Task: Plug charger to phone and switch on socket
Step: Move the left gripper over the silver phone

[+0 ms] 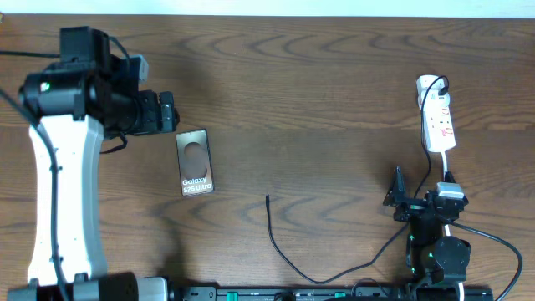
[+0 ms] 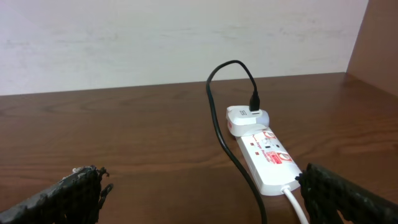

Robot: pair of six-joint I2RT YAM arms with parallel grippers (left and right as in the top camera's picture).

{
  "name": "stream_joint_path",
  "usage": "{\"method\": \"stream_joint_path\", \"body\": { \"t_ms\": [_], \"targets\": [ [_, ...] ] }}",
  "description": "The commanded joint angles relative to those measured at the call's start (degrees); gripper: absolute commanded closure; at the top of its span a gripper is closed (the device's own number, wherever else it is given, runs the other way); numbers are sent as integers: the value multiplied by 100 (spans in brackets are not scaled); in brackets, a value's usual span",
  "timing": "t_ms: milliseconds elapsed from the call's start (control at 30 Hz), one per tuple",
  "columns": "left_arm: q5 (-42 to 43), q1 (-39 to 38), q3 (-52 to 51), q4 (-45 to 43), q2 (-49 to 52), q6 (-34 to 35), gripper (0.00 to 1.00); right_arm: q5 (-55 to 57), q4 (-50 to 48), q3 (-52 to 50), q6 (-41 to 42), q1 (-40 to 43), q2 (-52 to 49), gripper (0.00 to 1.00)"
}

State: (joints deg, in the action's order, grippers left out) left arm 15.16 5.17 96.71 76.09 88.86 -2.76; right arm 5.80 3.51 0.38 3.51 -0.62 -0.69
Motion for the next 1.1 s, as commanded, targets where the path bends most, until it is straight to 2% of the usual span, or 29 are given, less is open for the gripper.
{"method": "stream_joint_path", "body": {
  "t_ms": [0,33,67,100,133,433,567,833,1067],
  "targets": [
    [90,22,103,66,262,7,87,-17,17,-7,72,-55,31,1],
    [90,22,103,59,332,7,87,-15,17,-7,72,-55,31,1],
    [90,22,103,46,385,7,57,-15,17,-7,72,-55,31,1],
    [90,22,103,37,446,7,5,-17,17,-7,72,-55,31,1],
    [87,22,103,39,498,7,1,-17,17,-7,72,-55,31,1],
    [61,-35,-354,-240,662,31,2,-17,17,-7,72,-55,31,1],
    [-20,-205,-885,-723,662,289,2,-17,17,-7,72,-55,31,1],
    [-992,-743,-1714,-1480,662,914,2,-15,17,-7,72,-55,31,1],
    [-1005,-826,-2273,-2098,662,1128,2,-17,17,-7,72,-55,31,1]
  ]
}}
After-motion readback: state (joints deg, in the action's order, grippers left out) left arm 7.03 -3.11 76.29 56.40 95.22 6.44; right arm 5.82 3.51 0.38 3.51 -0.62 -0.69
